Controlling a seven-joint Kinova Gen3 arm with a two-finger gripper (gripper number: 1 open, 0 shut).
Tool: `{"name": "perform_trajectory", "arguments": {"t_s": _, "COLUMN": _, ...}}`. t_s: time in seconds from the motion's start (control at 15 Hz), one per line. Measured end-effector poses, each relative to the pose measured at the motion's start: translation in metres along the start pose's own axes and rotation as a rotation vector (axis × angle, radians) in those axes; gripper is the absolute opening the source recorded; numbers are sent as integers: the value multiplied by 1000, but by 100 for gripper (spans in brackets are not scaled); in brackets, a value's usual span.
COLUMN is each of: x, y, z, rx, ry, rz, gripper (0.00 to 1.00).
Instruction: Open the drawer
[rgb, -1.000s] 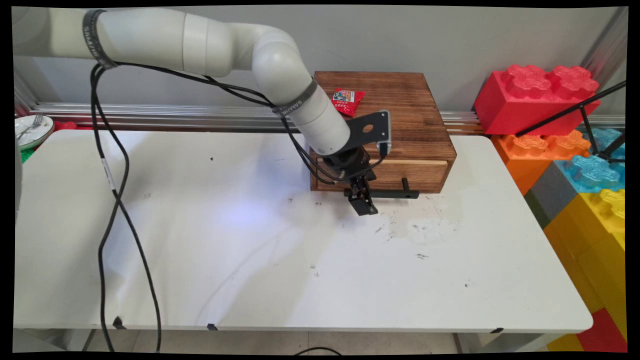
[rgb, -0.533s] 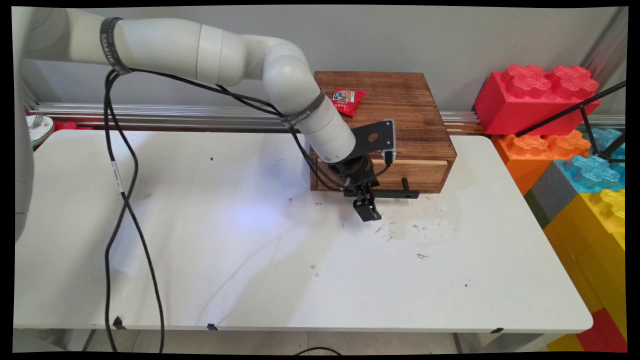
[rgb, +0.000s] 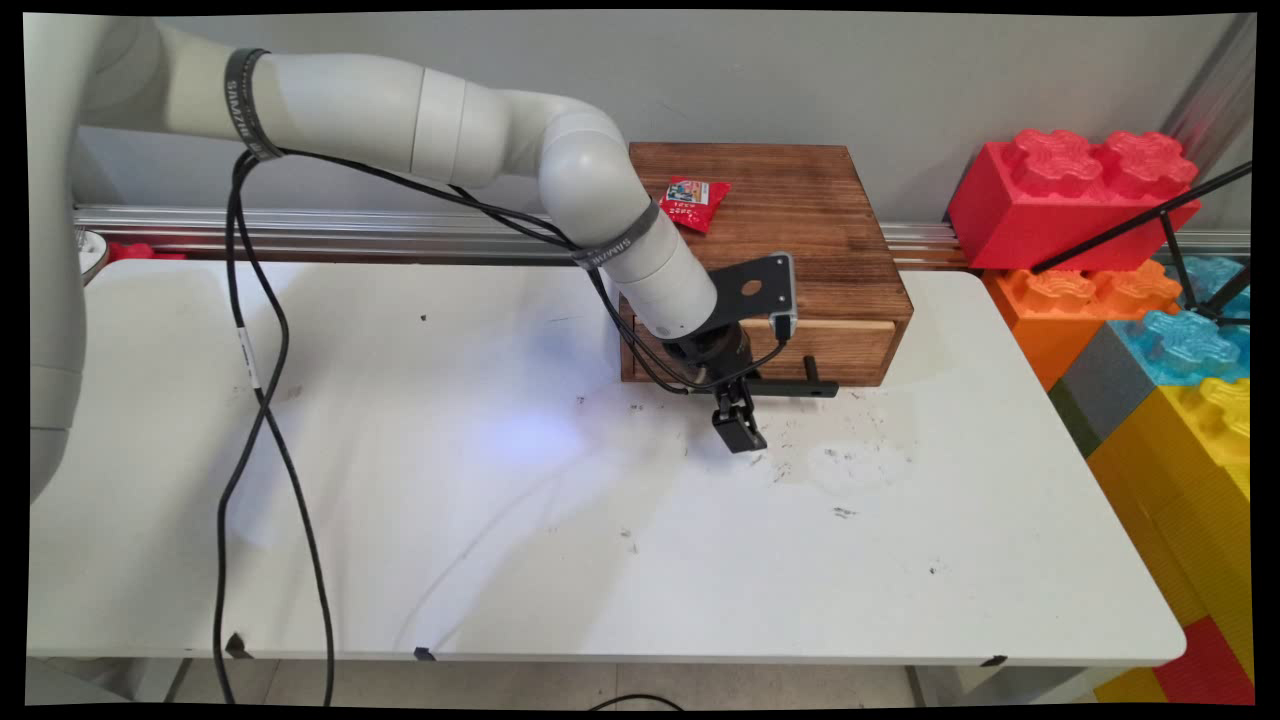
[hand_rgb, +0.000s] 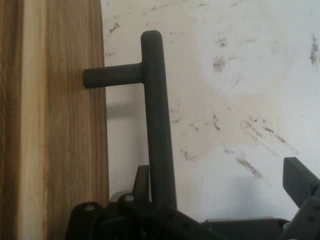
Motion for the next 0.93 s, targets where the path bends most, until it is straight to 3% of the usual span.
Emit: {"name": "perform_trajectory", "arguments": {"t_s": 0.93, "x": 3, "y": 12, "z": 14, "rx": -12, "ry": 15, "rz": -40, "gripper": 100}}
